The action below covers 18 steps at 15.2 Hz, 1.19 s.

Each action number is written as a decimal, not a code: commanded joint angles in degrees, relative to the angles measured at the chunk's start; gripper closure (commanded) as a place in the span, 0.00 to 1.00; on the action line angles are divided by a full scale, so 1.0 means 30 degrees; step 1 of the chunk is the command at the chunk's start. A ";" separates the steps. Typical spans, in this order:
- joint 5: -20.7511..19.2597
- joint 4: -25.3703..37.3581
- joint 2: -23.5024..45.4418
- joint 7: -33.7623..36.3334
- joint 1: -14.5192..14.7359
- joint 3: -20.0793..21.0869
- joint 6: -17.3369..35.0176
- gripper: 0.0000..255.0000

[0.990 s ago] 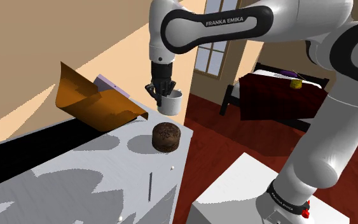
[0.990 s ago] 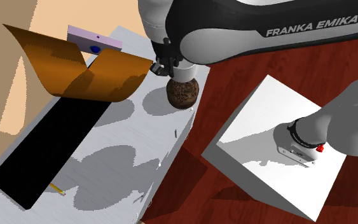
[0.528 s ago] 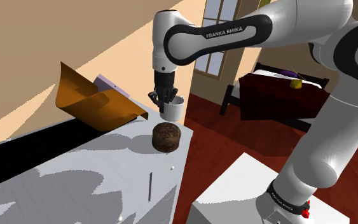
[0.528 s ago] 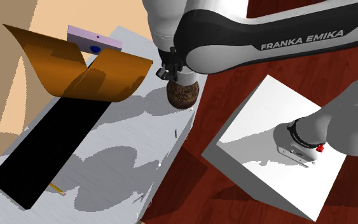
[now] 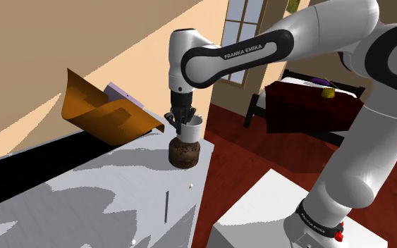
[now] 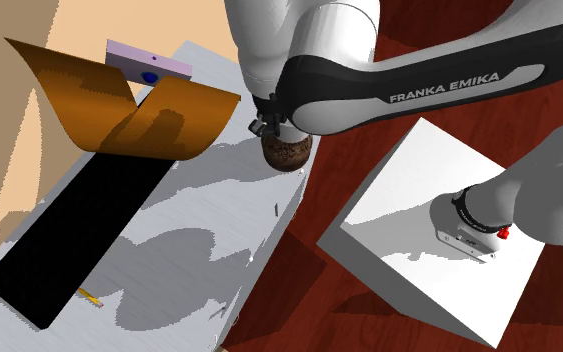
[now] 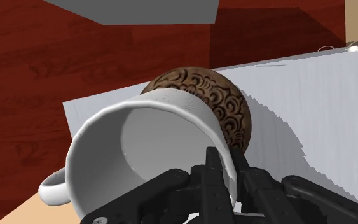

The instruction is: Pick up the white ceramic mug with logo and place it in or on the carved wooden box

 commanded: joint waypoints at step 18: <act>0.0189 0.1684 -0.0368 -0.0114 0.0016 0.0030 -0.2005 0.00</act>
